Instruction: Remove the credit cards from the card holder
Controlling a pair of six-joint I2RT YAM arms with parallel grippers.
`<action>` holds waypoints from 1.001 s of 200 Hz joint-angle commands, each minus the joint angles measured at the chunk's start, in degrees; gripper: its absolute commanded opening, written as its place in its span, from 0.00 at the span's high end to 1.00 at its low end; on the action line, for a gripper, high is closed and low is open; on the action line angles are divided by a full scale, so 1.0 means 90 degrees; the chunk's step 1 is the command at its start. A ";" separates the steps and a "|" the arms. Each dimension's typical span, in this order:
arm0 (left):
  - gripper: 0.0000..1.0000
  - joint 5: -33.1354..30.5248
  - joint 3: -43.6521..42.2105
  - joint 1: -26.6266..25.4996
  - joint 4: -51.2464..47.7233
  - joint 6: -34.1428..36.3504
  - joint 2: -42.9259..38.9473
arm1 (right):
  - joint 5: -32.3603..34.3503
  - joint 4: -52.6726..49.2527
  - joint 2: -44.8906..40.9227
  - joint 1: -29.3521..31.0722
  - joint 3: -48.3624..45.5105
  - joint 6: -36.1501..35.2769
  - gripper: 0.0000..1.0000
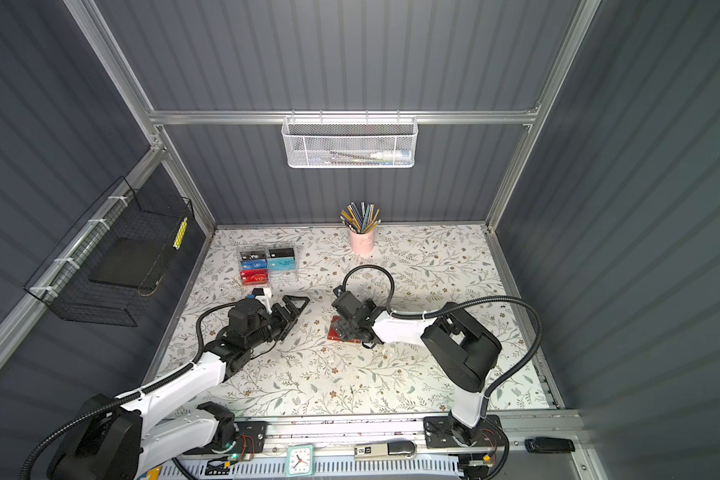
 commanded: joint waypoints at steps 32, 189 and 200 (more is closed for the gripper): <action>0.00 0.0494 -0.0004 0.0014 0.0316 0.0131 0.0496 | 0.0811 -0.1315 0.0531 -0.0768 0.0258 0.0926 0.01; 0.00 0.1246 0.0917 -0.0751 0.1859 -0.0268 0.2738 | -0.2554 -0.0818 -0.1186 -0.2147 -0.0370 0.1895 0.01; 0.00 0.1227 0.0824 -0.0761 0.1910 -0.0318 0.2706 | -0.2722 -0.0677 -0.1058 -0.2143 -0.0386 0.1960 0.01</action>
